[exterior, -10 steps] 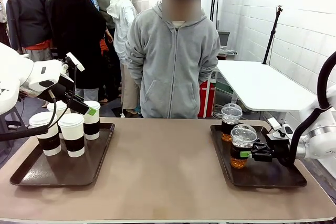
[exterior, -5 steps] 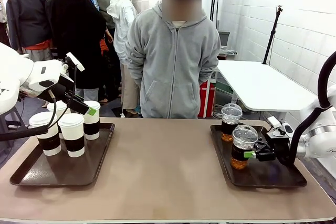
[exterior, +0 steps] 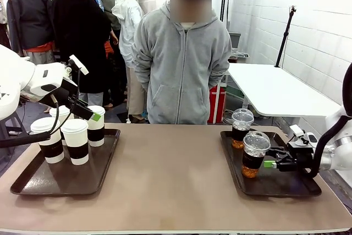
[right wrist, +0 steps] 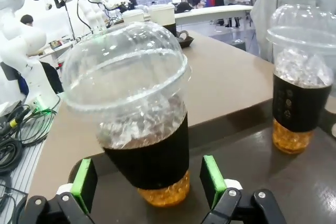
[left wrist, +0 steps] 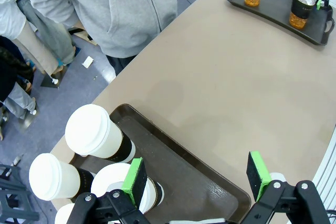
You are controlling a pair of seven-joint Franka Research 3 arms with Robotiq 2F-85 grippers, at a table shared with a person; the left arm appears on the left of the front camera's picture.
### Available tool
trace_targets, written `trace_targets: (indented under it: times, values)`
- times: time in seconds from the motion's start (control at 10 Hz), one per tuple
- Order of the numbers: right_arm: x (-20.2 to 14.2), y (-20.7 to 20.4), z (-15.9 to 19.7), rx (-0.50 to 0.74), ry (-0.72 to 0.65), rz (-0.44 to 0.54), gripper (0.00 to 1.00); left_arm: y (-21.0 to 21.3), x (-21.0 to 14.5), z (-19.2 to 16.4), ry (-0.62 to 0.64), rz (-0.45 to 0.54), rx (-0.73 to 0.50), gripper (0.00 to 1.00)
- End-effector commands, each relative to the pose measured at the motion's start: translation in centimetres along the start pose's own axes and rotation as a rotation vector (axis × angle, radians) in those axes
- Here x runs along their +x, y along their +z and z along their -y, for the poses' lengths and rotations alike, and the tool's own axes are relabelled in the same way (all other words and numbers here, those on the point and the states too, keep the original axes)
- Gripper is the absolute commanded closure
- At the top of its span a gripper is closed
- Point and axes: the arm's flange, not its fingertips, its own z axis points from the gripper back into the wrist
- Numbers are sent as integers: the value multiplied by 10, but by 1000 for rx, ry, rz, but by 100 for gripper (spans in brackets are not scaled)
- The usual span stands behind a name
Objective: Distribute the coffee onto the tray.
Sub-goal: Pick up another iced Americano from the middle of the table and place it on the right Handle tray.
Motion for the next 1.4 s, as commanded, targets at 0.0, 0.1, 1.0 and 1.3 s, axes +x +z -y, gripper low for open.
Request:
trace_targets:
  times: [0.0, 0.1, 1.0, 1.3]
  values:
    - [5, 11, -16, -24, -3, 5, 0, -2, -2, -3, -3, 5, -6, 0]
    - [6, 18, -20, -36, 3, 5, 0, -2, -2, -3, -3, 5, -6, 0]
    - [3, 26, -16, -59, -1, 12, 0, -2, -2, -3, -3, 5, -6, 0]
    - [3, 26, -16, -59, -1, 12, 0, -2, -2, -3, -3, 5, -6, 0]
